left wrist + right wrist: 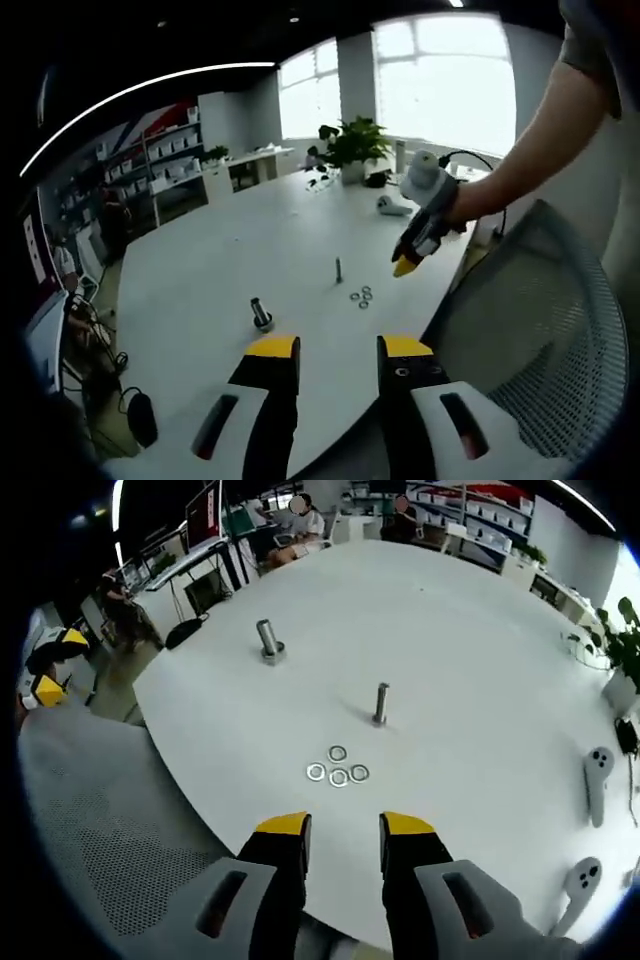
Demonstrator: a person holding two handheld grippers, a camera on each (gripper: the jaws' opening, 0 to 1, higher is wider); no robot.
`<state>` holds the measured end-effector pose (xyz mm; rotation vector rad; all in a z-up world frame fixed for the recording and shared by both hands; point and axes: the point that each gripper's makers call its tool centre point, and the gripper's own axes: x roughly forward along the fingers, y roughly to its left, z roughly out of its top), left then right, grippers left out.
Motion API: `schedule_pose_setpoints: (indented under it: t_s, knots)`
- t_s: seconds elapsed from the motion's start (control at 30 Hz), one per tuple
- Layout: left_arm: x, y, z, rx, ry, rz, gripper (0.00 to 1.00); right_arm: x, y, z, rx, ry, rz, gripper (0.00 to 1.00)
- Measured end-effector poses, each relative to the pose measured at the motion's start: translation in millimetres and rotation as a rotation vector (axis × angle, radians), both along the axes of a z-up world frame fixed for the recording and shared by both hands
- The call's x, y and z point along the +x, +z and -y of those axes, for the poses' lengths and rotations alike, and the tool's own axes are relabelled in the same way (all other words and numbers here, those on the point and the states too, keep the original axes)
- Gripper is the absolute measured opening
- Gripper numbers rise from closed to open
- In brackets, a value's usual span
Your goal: Place the washer onto the threaded stud by aligning its center hole with the stud, sliding it down to the base, and recovering from edge contact or off-axis alignment until the washer reaches the visible bottom stop.
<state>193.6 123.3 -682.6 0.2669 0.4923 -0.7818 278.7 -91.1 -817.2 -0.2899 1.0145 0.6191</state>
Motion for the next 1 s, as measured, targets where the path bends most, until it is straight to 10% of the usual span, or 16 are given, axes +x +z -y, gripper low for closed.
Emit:
schedule_pose_setpoints:
  t_s: [1.0]
  knots:
    - [3.3,-0.5,-5.6,0.002,0.031,0.0,0.29,12.9,-37.2,-51.2,-0.098,0.253,-0.101,0.24]
